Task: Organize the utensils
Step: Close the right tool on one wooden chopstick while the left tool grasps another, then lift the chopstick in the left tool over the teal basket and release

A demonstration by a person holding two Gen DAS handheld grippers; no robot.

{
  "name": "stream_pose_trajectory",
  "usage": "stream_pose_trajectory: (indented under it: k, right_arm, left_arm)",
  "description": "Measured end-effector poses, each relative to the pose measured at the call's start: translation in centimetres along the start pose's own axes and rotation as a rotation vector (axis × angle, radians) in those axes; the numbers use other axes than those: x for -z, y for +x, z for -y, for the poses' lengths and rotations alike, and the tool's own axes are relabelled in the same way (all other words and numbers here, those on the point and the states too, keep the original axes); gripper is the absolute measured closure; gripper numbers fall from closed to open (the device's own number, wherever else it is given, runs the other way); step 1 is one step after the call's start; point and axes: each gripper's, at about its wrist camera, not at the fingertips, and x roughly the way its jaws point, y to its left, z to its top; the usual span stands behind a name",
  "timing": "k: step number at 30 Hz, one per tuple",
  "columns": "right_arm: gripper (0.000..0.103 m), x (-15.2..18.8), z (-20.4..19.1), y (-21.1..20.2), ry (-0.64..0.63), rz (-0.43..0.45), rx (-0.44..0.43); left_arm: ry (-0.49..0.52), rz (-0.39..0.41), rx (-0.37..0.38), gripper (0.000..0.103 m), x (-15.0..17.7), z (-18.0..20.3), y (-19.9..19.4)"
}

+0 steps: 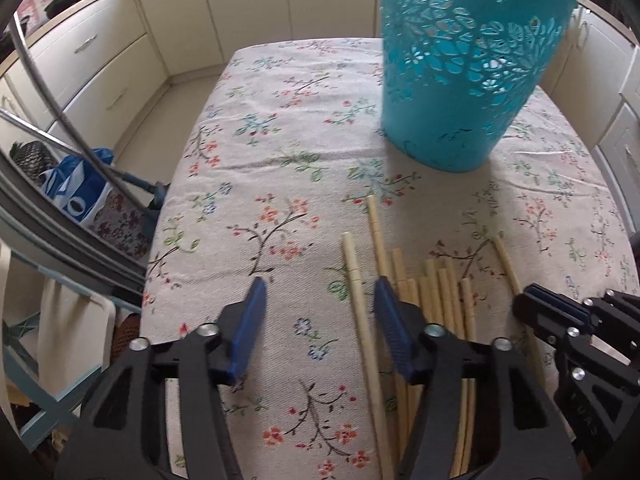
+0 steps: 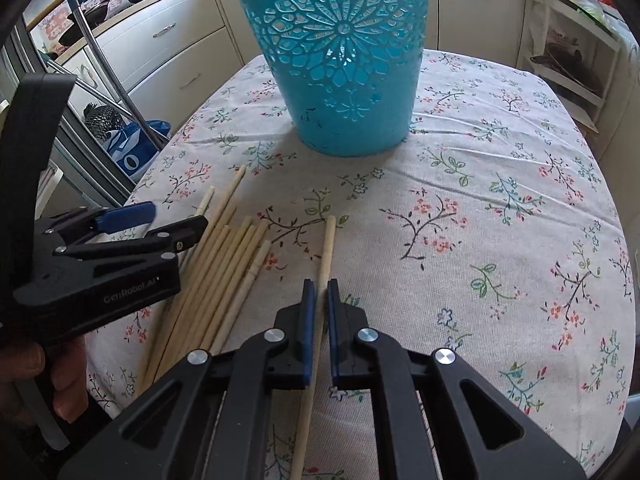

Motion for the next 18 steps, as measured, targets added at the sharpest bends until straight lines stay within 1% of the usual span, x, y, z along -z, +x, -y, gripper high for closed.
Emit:
stream_pose_trajectory:
  k: [1,2,3,4,6,8,10,11,14,18]
  right_arm:
    - [0.096,-0.2,-0.1,0.1,-0.012,-0.003,0.004]
    - [0.096,-0.3,-0.2,0.2,-0.023,-0.005,0.007]
    - [0.097,-0.4,-0.2,0.2,-0.03,-0.005,0.01]
    - [0.097,-0.3,-0.1,0.2,-0.029,-0.002,0.004]
    - [0.097,0.0,0.3,0.0,-0.005,0.005,-0.006]
    - [0.097,0.4,1.4,-0.4,0.047,0.027,-0.04]
    - [0.097,1.0,2.7,-0.6,0.099,0.052,-0.07]
    - [0.097,1.4,3.3,-0.7,0.131,0.068,-0.099]
    - [0.097,1.9,4.6,-0.7,0.203,0.094,-0.16]
    - [0.097,2.1,5.1,-0.3,0.247,0.129,-0.196]
  left_arm:
    - [0.011,0.003,0.01,0.072,-0.1,0.2,0.0]
    - [0.021,0.002,0.022,0.08,-0.3,0.3,-0.1]
    - [0.026,-0.002,0.042,0.094,-0.3,0.4,-0.1]
    - [0.025,-0.014,0.07,0.097,-0.4,0.3,-0.1]
    - [-0.003,-0.028,0.138,0.098,-0.6,-0.2,-0.4]
    - [-0.016,0.002,0.165,0.098,-0.9,-1.0,-1.8]
    - [-0.058,0.07,0.229,0.098,-2.0,-2.3,-4.7]
    - [-0.065,0.107,0.245,0.098,-2.5,-2.6,-5.9]
    - [-0.072,0.293,0.293,0.098,-6.0,-3.4,-11.9]
    - [-0.062,0.502,0.343,0.098,-11.0,-2.3,-17.1]
